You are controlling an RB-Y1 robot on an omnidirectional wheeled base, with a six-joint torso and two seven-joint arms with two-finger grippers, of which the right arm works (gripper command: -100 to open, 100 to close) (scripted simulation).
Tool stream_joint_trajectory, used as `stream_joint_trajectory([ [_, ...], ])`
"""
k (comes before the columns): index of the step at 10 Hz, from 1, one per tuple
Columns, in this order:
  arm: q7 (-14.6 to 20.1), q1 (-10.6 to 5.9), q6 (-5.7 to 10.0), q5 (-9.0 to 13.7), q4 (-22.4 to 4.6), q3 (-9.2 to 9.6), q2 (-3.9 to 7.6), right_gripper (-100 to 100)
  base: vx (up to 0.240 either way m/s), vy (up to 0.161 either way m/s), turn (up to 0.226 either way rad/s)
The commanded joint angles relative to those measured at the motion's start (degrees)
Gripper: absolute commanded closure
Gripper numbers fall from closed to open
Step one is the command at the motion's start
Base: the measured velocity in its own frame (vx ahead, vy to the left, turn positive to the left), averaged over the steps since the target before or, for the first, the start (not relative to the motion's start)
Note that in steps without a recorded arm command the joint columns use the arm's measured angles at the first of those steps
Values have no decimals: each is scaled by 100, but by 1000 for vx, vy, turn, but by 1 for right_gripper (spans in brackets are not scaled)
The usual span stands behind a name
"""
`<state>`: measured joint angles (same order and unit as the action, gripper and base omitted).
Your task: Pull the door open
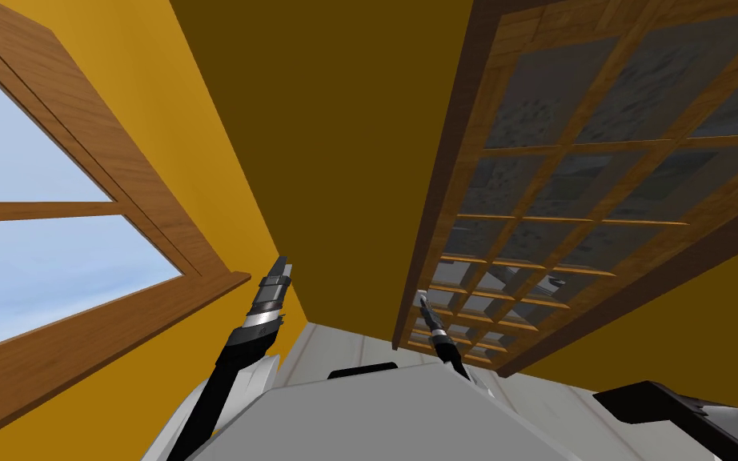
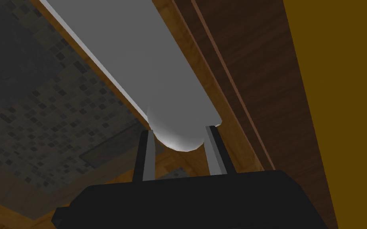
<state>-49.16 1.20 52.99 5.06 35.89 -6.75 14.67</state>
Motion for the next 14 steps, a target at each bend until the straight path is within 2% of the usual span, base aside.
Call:
stream_joint_trajectory([
  [1,286,14,-16,64,11,2,10,100,-31,-5,47],
  [2,439,16,-18,114,12,10,15,100,-46,-11,78],
  [3,138,95,69,46,-5,-4,61,-100,-29,34,-17],
  [7,-473,345,287,-57,-10,-48,229,-100,-13,80,-49],
  [8,-521,345,287,-57,-10,-48,229,-100,-11,62,-20],
  [10,-885,495,418,-118,-14,-75,329,-100,-10,57,-36],
  [11,-960,495,418,-118,-14,-75,329,-100,-7,58,-22],
  [13,-1329,641,544,-179,-18,-101,427,-100,-17,62,-39],
  [14,-1380,641,544,-179,-18,-101,427,-100,-21,53,-19],
])
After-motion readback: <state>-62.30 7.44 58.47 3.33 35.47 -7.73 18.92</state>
